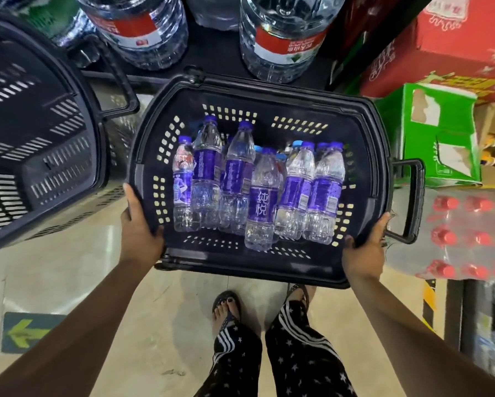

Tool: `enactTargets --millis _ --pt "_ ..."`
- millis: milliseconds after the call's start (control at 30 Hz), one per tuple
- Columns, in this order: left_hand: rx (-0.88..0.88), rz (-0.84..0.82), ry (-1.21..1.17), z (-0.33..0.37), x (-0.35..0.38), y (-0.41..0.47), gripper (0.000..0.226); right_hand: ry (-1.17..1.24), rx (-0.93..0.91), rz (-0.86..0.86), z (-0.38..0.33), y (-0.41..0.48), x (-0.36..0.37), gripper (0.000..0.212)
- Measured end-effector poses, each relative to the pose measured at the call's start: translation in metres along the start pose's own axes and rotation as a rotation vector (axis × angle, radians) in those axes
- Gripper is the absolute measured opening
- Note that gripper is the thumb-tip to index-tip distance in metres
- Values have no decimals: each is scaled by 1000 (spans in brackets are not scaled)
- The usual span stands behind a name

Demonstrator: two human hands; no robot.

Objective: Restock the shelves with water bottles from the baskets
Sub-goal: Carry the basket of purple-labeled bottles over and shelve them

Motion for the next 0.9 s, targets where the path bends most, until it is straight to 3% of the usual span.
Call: enactTargets --millis 167,333,433,533,633,767,900 --pt "-8 -23 -8 4 0 -1 104 -8 29 -9 4 1 1 87" --pt "-236 -99 49 8 -2 -10 100 -126 131 -81 5 -1 -1 86" --pt "-144 69 328 41 -14 -14 92 -241 156 44 -19 -10 -22 78" --pt "9 128 369 83 -10 -11 89 -137 -84 109 -75 -26 -27 61" --pt "66 -18 213 105 10 3 91 -118 -370 -114 -126 -38 13 66" --pt "-35 -122 -5 102 30 40 97 9 -346 -503 -156 -29 79 90" --pt "-133 -187 -116 87 49 78 85 14 -362 -617 -170 -15 126 115"
Point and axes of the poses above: each hand's wrist, its own y-axis towards the middle knuckle, its own x-axis out of the palm, z = x × y, the point moved 9 cm from there along y, towards the middle knuckle, and after that the axes turned 2 degrees about x, right-handed, at the moved point
